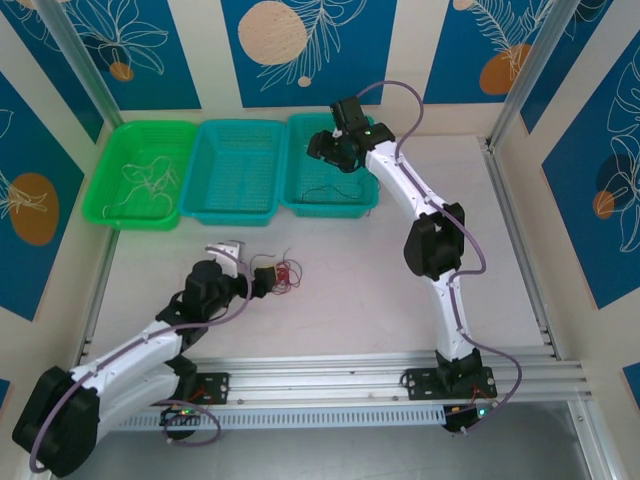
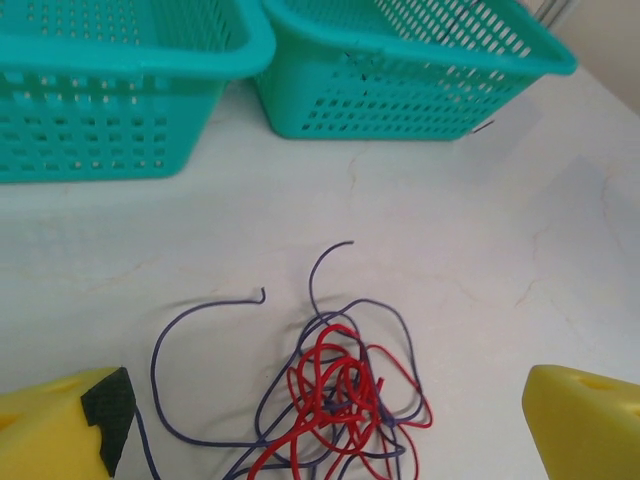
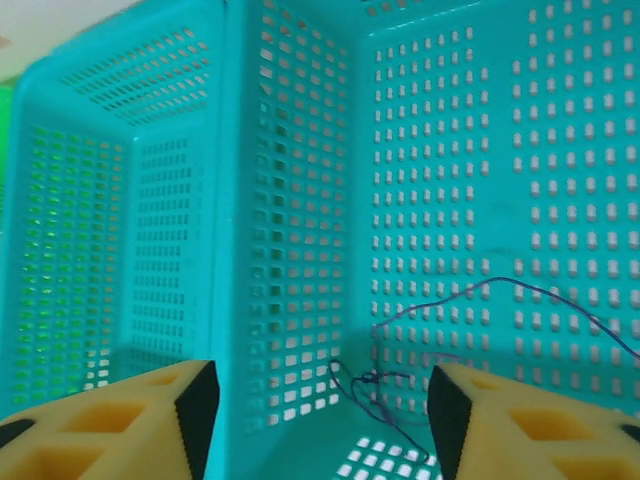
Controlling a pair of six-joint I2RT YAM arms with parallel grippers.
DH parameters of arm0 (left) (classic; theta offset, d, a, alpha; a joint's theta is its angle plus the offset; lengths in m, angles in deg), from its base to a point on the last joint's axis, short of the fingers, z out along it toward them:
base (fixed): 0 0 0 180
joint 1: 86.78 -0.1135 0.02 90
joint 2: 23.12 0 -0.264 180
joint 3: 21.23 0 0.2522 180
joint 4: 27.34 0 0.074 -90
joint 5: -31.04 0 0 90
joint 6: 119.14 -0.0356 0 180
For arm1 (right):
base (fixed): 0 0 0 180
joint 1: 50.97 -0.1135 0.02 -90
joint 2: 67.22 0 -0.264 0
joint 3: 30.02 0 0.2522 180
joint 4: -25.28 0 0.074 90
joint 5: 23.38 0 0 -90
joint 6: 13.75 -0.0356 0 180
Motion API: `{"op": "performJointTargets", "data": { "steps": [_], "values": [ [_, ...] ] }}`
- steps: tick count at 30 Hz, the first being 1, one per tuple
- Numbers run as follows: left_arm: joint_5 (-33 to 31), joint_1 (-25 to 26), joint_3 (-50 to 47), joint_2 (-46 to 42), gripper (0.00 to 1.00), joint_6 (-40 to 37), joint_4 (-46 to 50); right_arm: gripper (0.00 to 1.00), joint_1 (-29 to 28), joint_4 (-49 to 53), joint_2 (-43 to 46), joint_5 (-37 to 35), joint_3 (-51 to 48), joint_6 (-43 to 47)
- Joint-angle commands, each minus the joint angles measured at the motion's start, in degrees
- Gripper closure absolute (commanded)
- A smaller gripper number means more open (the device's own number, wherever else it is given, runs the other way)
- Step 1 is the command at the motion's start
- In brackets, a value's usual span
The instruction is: Untangle the cables
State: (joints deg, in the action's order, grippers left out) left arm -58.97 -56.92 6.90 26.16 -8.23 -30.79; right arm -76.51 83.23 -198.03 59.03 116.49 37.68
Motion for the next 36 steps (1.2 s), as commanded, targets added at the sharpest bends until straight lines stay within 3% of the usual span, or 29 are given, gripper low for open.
{"op": "performJointTargets", "data": {
  "steps": [1,4,12,17,22,27,36],
  "values": [
    [3.13,-0.52,0.25,-3.50,0.00,-0.65,2.40,0.39,0.36,0.52,7.27,-1.01,-2.94,4.13],
    [5.02,-0.50,1.88,-5.30,0.00,-0.99,3.48,0.41,1.54,-4.02,14.98,0.21,-14.18,1.86],
    [7.60,-0.48,6.30,-2.37,0.00,-1.56,5.19,0.48,9.47,-30.66,44.17,2.30,-64.80,-12.05],
    [8.70,-0.42,7.55,0.31,0.00,-1.33,4.84,0.51,16.97,-38.89,46.44,11.54,-79.84,-18.01],
    [9.10,-0.43,8.12,1.82,0.00,-0.60,4.16,0.50,21.20,-50.63,38.10,19.57,-84.25,-18.27],
    [9.15,-0.42,8.65,1.85,0.00,-0.67,5.30,0.53,21.87,-48.41,24.89,25.35,-73.62,-10.60],
    [8.27,-0.42,8.30,1.45,0.00,-1.04,6.14,0.52,18.89,-45.79,16.85,28.10,-64.27,2.00]
  ]
}}
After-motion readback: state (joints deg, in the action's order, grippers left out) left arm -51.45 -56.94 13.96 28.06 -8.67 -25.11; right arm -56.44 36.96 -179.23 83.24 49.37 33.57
